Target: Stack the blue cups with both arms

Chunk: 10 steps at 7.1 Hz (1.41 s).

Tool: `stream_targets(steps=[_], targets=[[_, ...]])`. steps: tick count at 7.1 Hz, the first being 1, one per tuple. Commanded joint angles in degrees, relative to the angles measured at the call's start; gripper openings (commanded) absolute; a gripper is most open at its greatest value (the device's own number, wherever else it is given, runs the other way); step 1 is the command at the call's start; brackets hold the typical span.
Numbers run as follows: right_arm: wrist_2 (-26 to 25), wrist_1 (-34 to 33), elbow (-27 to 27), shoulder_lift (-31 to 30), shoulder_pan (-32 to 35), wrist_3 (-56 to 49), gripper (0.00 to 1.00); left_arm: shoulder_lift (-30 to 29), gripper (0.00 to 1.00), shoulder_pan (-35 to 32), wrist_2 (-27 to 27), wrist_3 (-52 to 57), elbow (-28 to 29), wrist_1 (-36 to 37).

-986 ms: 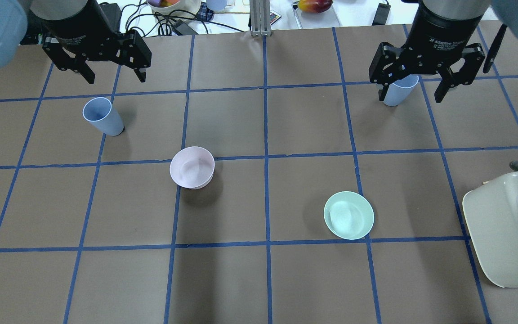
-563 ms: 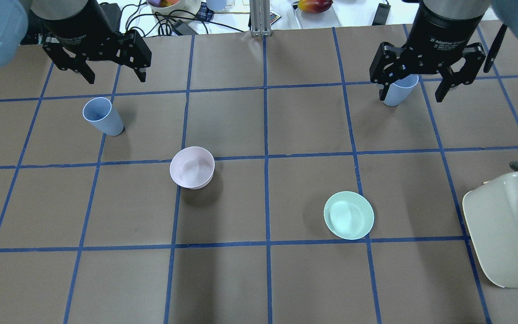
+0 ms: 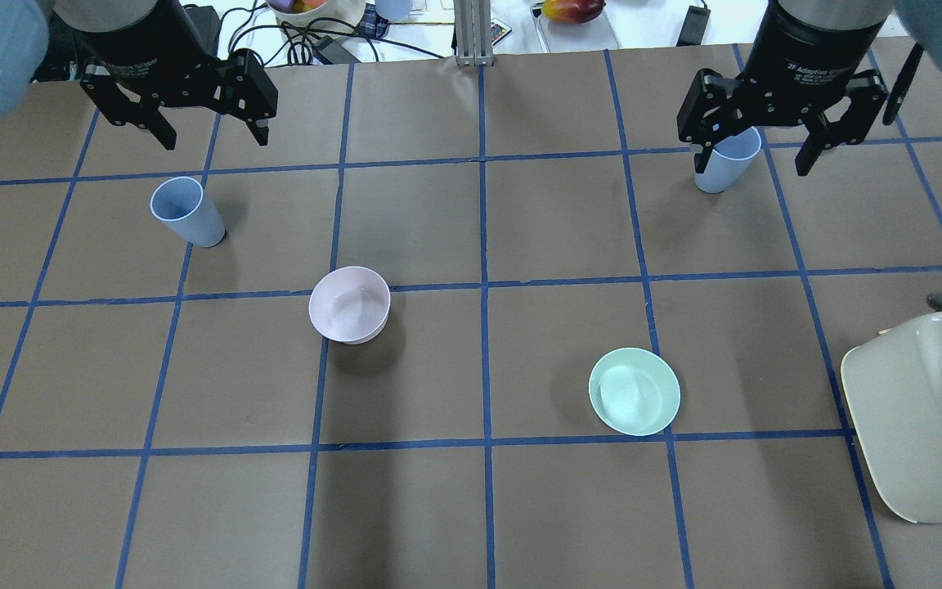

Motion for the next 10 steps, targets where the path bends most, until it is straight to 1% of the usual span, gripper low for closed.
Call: stream_targets(steps=[1, 2, 4, 5, 6, 7, 8, 10], targets=[[0.09, -3.04, -0.17, 0.83, -4.61, -0.20, 1.00, -0.03, 1.00, -0.06, -0.04, 0.00, 0.01, -0.15], [0.00, -4.25, -0.35, 2.05, -7.86, -1.33, 1.00, -0.03, 1.00, -0.06, -0.04, 0.00, 0.01, -0.15], [-0.08, -12.40, -0.52, 7.65, -12.97, -8.77, 1.00, 0.15, 1.00, -0.06, -0.13, 0.00, 0.01, -0.15], [0.00, -16.62, -0.35, 10.56, -13.68, -12.99, 1.00, 0.58, 1.00, 0.03, 0.13, 0.18, 0.09, -0.24], [0.53, -19.44, -0.35, 13.90, -13.69, -13.12, 1.00, 0.94, 1.00, 0.29, 0.13, 0.27, 0.36, 0.19], [0.62, -26.00, -0.26, 16.63, -13.69, -13.38, 1.00, -1.41, 1.00, 1.08, 0.31, 0.18, 1.75, 1.76], [0.71, -28.15, -0.09, 19.09, -13.69, -13.56, 1.00, -4.57, 1.00, 1.34, 0.57, 0.35, 1.76, 2.56], [0.88, -30.00, -0.34, 21.91, -13.69, -16.37, 1.00, -14.74, 1.00, 5.19, 0.66, 1.92, 1.33, 13.06]])
